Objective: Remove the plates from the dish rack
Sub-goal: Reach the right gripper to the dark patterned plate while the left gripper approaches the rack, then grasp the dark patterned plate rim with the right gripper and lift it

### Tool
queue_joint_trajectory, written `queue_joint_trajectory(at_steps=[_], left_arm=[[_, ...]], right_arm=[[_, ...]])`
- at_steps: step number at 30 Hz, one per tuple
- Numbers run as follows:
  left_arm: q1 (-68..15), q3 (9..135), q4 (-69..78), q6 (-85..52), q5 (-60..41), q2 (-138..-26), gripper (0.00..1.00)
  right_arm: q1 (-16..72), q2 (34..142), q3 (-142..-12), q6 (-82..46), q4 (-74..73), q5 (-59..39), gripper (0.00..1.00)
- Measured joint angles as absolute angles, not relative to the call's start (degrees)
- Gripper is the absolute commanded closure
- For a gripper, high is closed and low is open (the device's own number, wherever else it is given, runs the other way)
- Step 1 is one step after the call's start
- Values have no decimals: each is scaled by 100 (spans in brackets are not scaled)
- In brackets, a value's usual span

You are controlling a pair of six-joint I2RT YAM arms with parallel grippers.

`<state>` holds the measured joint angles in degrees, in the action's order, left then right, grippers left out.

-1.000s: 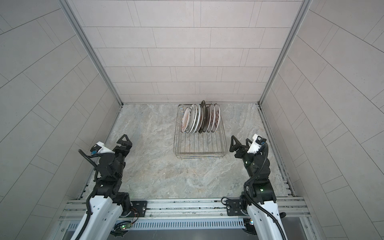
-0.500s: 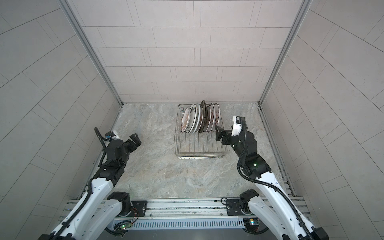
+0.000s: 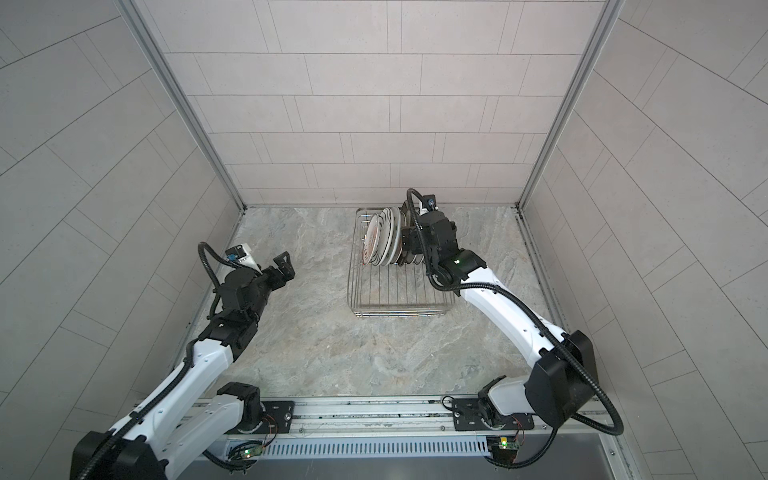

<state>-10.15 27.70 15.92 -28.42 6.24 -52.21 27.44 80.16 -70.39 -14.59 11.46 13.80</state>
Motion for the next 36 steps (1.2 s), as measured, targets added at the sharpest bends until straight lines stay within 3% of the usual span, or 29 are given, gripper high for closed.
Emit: queue_joint_trajectory(at_steps=[5, 14, 19, 24, 27, 36], left_arm=[[-1015, 2840, 2241, -3269, -224, -5673, 0], [-1076, 2897, 3350, -3942, -1210, -6237, 0], [-1227, 2967, 3509, -4029, -1378, -6311, 0], [-1494, 3061, 3548, -3994, -1385, -6344, 0], [-1629, 3164, 3588, -3972, -1389, -6423, 0], [-2099, 3201, 3658, -3798, -1409, -6602, 0]], right_arm=[[2744, 8567, -7682, -1492, 1426, 1463, 2], [2744, 9682, -8965, -1529, 2128, 1739, 19], [2744, 10027, -9299, -1575, 2432, 1844, 47], [2742, 10344, -9741, -1564, 2648, 2014, 55], [2742, 10429, -9810, -1586, 2698, 2056, 64], [2718, 10890, -10042, -1730, 2840, 2106, 69]])
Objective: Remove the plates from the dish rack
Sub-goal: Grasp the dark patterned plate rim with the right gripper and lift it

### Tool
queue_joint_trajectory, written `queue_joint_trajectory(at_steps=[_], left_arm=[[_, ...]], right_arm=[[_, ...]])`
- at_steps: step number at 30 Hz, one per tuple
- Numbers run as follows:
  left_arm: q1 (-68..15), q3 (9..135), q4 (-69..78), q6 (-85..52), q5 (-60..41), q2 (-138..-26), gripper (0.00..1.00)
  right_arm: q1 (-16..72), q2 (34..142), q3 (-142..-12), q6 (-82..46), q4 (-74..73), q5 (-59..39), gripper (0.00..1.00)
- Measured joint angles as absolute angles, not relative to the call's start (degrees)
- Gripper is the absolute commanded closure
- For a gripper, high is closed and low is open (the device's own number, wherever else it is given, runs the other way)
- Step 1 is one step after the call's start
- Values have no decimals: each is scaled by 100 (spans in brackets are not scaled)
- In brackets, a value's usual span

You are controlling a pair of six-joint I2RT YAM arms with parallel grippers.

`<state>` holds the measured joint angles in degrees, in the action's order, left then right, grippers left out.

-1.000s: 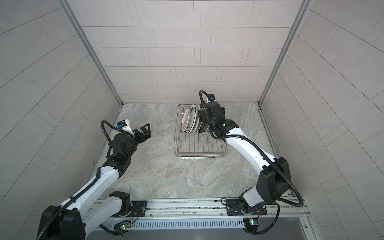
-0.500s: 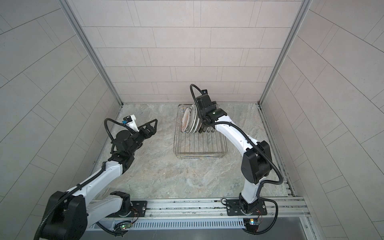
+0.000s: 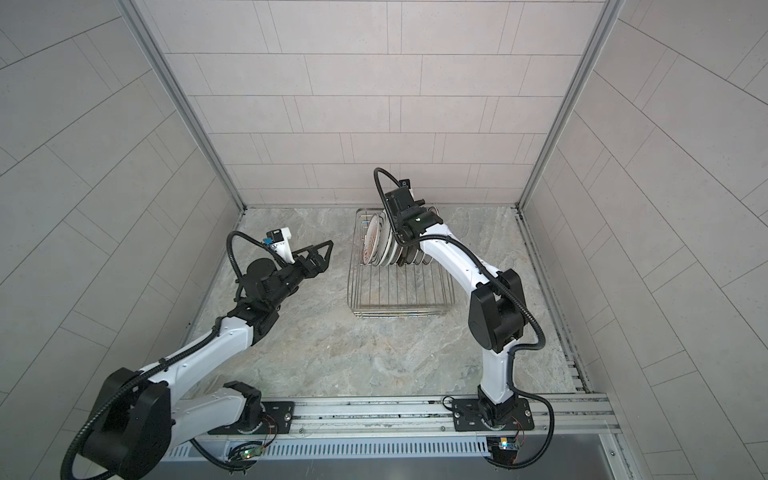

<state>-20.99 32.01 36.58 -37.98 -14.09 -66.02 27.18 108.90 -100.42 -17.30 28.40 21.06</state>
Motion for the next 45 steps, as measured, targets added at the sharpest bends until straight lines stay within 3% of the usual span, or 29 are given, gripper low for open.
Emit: queue_joint_trajectory(at_steps=[7, 13, 22, 45], left_arm=[[-2329, 3343, 3653, -3682, -1520, -6726, 0], [-2506, 3365, 3616, -3548, -1535, -6755, 0], [-2591, 3365, 3612, -3483, -1393, -6768, 0], [-2596, 3365, 3586, -3288, -1044, -6751, 0]], right_arm=[[2655, 11142, -10053, -1868, 2858, 2143, 82], [2630, 11181, -10095, -1959, 2862, 2222, 84], [2663, 11187, -10095, -1951, 2891, 2475, 100], [3170, 10888, -10082, -1448, 3166, 3273, 100]])
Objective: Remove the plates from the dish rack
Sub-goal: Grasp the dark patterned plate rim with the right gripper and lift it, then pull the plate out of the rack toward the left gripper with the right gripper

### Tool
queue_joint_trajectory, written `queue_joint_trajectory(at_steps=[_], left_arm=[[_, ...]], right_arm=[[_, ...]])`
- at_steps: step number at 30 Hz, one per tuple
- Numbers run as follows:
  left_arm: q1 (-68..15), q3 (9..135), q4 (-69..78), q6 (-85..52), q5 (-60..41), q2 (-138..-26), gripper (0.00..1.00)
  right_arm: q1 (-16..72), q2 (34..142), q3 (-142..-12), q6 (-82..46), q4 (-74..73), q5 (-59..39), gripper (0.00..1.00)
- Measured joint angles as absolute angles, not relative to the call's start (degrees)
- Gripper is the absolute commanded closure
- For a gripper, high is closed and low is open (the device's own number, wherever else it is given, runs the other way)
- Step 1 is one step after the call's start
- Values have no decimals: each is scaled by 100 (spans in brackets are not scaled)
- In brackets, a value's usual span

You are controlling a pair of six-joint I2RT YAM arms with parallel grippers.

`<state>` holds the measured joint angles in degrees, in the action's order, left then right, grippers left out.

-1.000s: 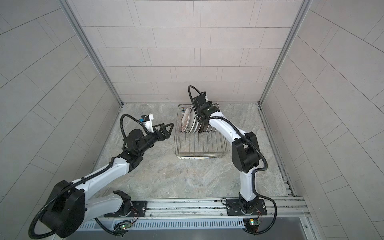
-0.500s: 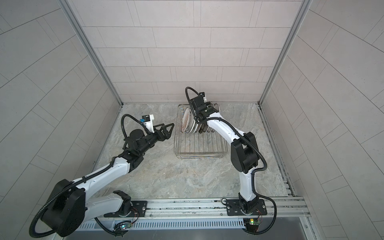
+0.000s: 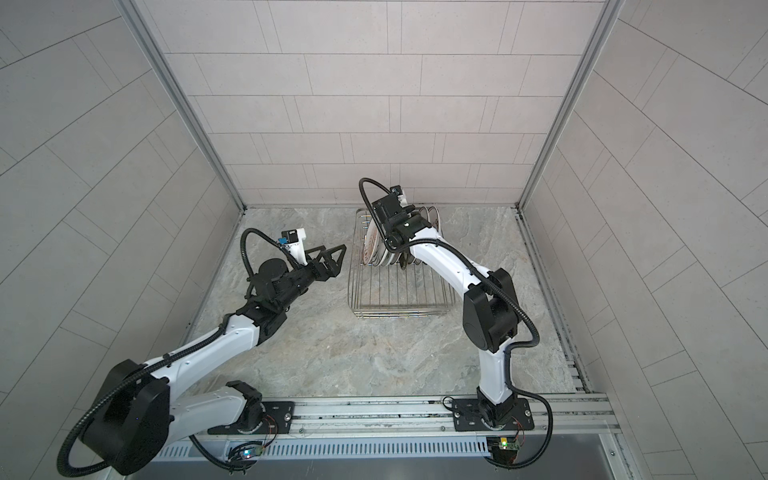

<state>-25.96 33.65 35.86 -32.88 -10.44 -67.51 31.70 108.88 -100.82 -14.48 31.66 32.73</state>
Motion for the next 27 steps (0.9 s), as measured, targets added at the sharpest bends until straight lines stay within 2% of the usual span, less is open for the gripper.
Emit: queue_joint_trajectory(at_steps=[14, 27], left_arm=[[-2617, 3365, 3566, -3339, -1028, -6731, 0], [-2620, 3188, 3312, -3511, -694, -6082, 0]], right_arm=[[3297, 9894, -9915, -1011, 3341, 3669, 100], [3393, 8359, -8370, -993, 2908, 3483, 100]])
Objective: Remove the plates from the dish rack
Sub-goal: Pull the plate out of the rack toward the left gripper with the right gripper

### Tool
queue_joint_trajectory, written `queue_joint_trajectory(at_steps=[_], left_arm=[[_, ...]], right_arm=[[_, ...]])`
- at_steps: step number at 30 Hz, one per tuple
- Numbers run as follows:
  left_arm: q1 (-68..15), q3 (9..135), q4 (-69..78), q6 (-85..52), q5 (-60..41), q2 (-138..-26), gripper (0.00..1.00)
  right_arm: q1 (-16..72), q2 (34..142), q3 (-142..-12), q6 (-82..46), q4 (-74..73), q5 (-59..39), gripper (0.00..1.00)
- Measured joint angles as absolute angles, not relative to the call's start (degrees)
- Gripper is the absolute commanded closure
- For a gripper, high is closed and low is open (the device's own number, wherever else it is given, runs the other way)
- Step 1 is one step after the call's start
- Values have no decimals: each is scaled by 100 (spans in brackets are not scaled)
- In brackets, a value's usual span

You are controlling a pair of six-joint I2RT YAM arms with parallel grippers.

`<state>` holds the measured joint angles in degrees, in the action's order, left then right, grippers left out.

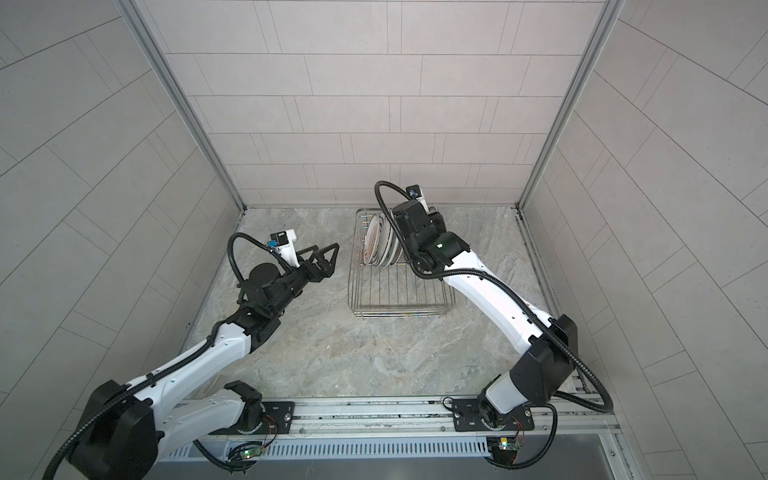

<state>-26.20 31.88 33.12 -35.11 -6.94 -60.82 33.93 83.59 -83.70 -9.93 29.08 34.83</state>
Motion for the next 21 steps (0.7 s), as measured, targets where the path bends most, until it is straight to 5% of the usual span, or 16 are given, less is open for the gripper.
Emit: queue_joint_trajectory(at_steps=[21], left_arm=[[-2600, 2373, 2956, -4390, -888, -5116, 0]], right_arm=[[2808, 5511, -5275, -2091, 1929, 1688, 100]])
